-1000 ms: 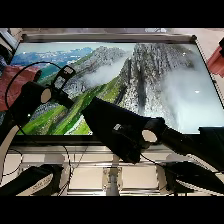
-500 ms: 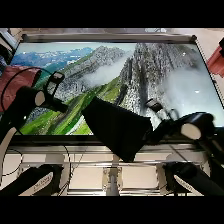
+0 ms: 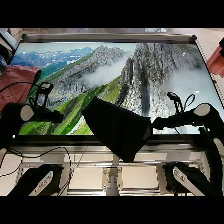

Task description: Fold the clothes and pants, and hang the long-sleeved shirts on hangers.

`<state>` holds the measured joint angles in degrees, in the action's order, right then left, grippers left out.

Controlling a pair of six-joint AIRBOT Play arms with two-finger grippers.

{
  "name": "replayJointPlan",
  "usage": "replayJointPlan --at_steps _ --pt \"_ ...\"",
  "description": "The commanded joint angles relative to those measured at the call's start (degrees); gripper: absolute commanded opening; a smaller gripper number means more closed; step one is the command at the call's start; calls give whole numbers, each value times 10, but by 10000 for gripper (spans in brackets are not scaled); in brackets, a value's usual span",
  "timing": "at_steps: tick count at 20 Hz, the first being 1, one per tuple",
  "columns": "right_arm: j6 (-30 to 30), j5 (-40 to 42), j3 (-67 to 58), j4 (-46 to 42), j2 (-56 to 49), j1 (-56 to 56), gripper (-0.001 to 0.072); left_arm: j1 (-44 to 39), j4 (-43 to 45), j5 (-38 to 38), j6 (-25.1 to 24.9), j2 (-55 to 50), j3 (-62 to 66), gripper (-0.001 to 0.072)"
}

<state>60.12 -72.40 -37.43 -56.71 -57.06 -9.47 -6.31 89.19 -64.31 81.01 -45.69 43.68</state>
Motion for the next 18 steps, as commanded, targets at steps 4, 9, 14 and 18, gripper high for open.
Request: replayJointPlan --at_steps 4,9,14,18 --pt "-84 38 -8 116 -171 -36 707 3 -44 -52 37 57 -10 688" --pt "-83 90 -8 111 -176 -19 704 3 -44 -78 42 57 -10 689" --pt "-64 164 -8 113 -178 77 673 3 -44 -78 52 56 -10 688" --pt "-31 164 -8 116 -202 133 529 3 -44 -78 52 56 -10 688"
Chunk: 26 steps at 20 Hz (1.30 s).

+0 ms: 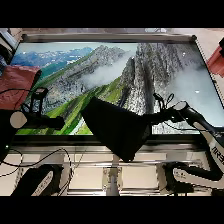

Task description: Fold the clothes and pants, and hang the long-sleeved shirts on hangers.

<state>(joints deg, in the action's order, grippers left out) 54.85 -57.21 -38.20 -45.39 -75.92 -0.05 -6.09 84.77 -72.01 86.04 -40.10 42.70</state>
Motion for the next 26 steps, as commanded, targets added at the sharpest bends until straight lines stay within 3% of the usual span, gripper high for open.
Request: replayJointPlan --at_steps 1,2,3,4,7,13,19,26 --pt "28 8 0 5 -17 49 455 0 0 -2 2 0 0 688" --pt "30 5 0 9 -17 58 325 0 0 -1 2 0 0 688" --pt "30 -3 -6 15 -17 63 121 1 0 -1 2 0 0 688" --pt "30 -8 -17 19 -17 63 12 0 0 -2 2 0 0 688" --pt "54 10 -87 -7 -16 48 12 1 0 -1 2 0 0 688" --pt "282 61 -268 -271 -17 -138 11 0 0 -1 2 0 0 688" --pt "313 108 -291 -278 -40 -424 12 0 0 -1 2 0 0 688" --pt "326 136 -291 -293 -101 -529 12 0 0 -1 2 0 0 688"
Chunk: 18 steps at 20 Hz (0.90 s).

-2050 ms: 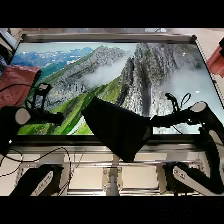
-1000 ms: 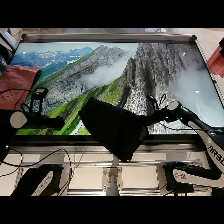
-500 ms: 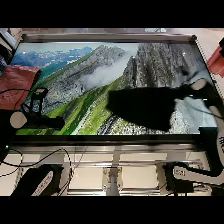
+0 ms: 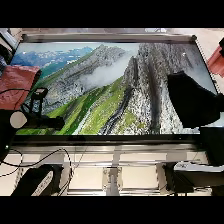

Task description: Fold the clothes and pants, and hang the long-sleeved shirts on hangers.

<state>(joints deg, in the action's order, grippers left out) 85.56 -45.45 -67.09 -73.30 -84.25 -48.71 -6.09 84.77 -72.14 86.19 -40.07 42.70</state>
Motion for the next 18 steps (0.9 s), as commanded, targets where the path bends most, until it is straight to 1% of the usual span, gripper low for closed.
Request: replayJointPlan --at_steps 1,2,3,4,5,7,8,11,13,15,16,18 --pt "25 21 -2 -24 -18 -52 20 0 0 0 0 0 0 688" --pt "25 21 -2 -32 -18 -61 166 0 0 0 0 0 0 688" --pt "26 17 -3 -40 -18 -71 285 1 0 0 0 0 0 689" --pt "27 12 -3 -45 -16 -81 287 0 0 0 0 0 0 688" --pt "42 5 -3 -51 -15 -92 349 0 0 0 0 0 0 688" --pt "54 -10 -4 -48 -11 -113 585 0 0 0 0 0 0 688" --pt "54 -24 -10 -44 -7 -119 625 0 0 0 0 0 0 688" --pt "48 -52 -52 -1 19 -112 625 0 0 0 0 0 0 688" --pt "46 -41 -78 31 62 -85 625 1 0 0 0 0 0 688" --pt "5 -40 -97 74 109 -37 623 0 0 0 0 0 0 688" --pt "-13 -48 -101 92 130 -7 608 0 0 0 0 0 0 688" --pt "-31 -86 -101 124 163 76 608 0 0 0 0 0 0 688"
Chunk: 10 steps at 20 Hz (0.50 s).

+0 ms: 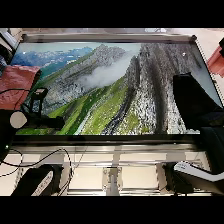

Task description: Fold the clothes and pants, and hang the long-sleeved shirts on hangers.

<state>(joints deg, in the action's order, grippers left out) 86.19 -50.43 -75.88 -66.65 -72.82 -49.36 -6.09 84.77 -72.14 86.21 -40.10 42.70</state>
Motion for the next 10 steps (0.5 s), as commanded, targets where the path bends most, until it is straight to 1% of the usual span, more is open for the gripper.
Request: replayJointPlan --at_steps 1,4,5,6,7,8,10 --pt "-49 -66 -13 65 55 129 608 0 0 0 0 0 0 688" --pt "-78 -158 3 62 56 304 604 0 0 0 0 0 0 688" --pt "-79 -177 16 57 56 363 575 1 0 0 0 0 0 688" --pt "-80 -185 32 39 56 431 434 0 0 0 0 0 0 688" --pt "-82 -182 50 10 56 494 209 0 0 0 0 0 0 688" --pt "-92 -171 70 -25 56 558 26 0 0 0 0 0 0 688" --pt "-92 -144 110 -77 56 661 12 0 0 0 0 0 0 688"
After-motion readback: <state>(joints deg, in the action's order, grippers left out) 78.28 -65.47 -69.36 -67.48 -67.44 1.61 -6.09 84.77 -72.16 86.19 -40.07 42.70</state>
